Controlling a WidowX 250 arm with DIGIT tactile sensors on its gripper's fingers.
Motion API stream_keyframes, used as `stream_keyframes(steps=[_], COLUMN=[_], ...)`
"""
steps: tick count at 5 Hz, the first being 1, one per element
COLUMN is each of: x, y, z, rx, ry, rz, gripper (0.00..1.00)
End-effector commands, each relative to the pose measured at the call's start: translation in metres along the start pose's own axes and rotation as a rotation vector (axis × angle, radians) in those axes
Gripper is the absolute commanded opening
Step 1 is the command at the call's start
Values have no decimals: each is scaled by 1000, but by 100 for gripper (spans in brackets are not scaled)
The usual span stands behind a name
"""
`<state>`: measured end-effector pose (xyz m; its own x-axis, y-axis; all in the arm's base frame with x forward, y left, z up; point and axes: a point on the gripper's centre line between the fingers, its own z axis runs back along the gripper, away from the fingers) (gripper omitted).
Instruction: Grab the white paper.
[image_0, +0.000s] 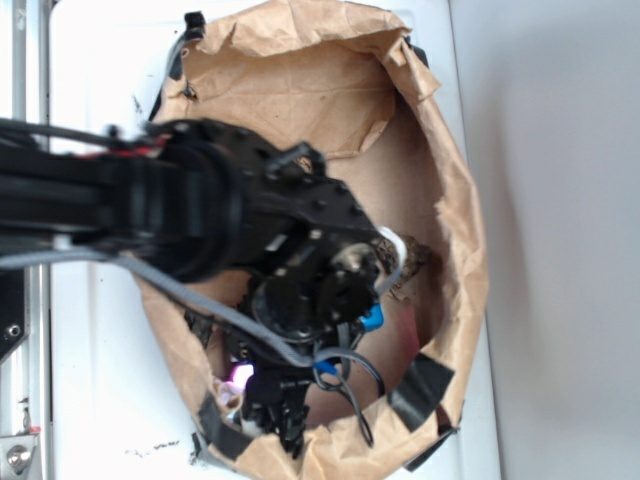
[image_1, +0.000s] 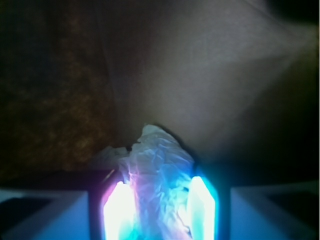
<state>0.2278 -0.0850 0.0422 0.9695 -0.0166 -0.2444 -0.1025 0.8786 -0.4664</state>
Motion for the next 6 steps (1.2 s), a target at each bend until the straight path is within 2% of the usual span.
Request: stream_keyframes(steps=[1, 2, 3, 4, 5, 6], x=[42, 38, 27, 18, 7, 3], y=[38, 41, 38, 31, 18, 8], z=[90, 113, 124, 103, 71, 37], rx=[-2, 87, 55, 64, 117, 135], ry=[-315, -355, -304, -214, -188, -96], rz=[277, 388, 341, 239, 150, 75], gripper=[0, 0, 11, 100, 100, 100])
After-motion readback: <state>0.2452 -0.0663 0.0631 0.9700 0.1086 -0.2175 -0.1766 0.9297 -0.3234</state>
